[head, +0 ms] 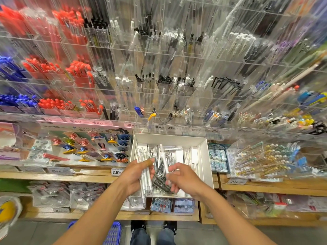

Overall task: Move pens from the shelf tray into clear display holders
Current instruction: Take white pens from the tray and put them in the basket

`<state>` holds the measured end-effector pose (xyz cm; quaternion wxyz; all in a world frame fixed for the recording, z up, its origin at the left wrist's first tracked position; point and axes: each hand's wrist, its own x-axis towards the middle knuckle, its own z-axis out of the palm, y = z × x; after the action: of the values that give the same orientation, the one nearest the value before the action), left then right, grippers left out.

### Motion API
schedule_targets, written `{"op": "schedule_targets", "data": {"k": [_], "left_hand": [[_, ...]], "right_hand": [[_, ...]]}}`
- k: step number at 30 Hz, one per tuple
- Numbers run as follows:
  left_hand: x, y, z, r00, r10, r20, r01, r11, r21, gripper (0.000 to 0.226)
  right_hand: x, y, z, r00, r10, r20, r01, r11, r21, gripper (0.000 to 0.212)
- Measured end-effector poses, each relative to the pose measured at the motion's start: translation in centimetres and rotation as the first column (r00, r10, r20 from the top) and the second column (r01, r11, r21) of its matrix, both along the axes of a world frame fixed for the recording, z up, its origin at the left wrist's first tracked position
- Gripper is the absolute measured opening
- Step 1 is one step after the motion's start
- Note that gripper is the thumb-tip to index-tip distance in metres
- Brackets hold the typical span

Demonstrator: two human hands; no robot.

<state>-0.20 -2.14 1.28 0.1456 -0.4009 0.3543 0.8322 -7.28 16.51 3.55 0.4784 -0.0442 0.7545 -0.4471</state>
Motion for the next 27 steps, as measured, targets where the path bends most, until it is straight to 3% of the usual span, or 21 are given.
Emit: {"op": "schedule_targets", "data": {"k": [3,5,8,11,13,15,17,19,21,25,27], "left_hand": [[-0.2,0.2,0.0,1.000,0.008,-0.005,-0.008,1.000,-0.010,0.091],[-0.2,0.3,0.2,0.999,0.030,-0.014,-0.030,1.000,-0.009,0.097],[-0.2,0.3,0.6,0.998,0.041,-0.038,-0.042,0.999,-0.027,0.080],[-0.1,0.2,0.2,0.997,0.068,-0.035,-0.069,0.997,-0.017,0.038],[0.0,0.0,-0.2,0.994,0.109,-0.016,-0.109,0.994,-0.011,0.019],[0.1,-0.3,-0.4,0.991,0.134,0.002,-0.134,0.991,-0.027,0.016],[0.3,-0.4,-0.4,0.990,0.140,0.008,-0.140,0.990,-0.034,0.019],[0.4,-0.5,-0.4,0.991,0.131,0.004,-0.131,0.991,-0.035,0.018],[0.4,-0.6,-0.4,0.992,0.124,-0.001,-0.124,0.991,-0.043,0.016],[0.4,-0.7,-0.2,0.993,0.118,-0.014,-0.119,0.992,-0.043,0.018],[0.4,-0.7,0.1,0.993,0.120,-0.013,-0.120,0.992,-0.041,0.018]], "right_hand": [[2.0,-1.4,1.0,0.993,0.100,-0.055,-0.103,0.993,-0.050,0.017],[2.9,-2.0,1.0,0.989,0.114,-0.091,-0.119,0.992,-0.052,0.017],[3.4,-2.3,0.7,0.991,0.105,-0.084,-0.111,0.991,-0.072,0.020],[2.5,-1.9,-0.1,0.991,0.116,-0.071,-0.121,0.991,-0.064,0.015],[0.8,-1.2,-1.6,0.992,-0.005,-0.129,0.011,0.999,0.046,0.011],[-1.3,0.0,-3.5,0.950,-0.105,-0.292,0.183,0.950,0.253,0.009],[-2.9,1.2,-5.5,0.910,-0.016,-0.413,0.213,0.875,0.435,0.025],[-3.5,1.5,-7.0,0.914,0.087,-0.396,0.160,0.820,0.550,0.028],[-3.3,1.1,-8.1,0.927,0.143,-0.346,0.107,0.784,0.612,0.022],[-3.1,0.1,-9.3,0.938,0.068,-0.341,0.163,0.781,0.603,0.024],[-3.0,0.0,-9.2,0.949,0.052,-0.311,0.157,0.779,0.607,0.013]]}}
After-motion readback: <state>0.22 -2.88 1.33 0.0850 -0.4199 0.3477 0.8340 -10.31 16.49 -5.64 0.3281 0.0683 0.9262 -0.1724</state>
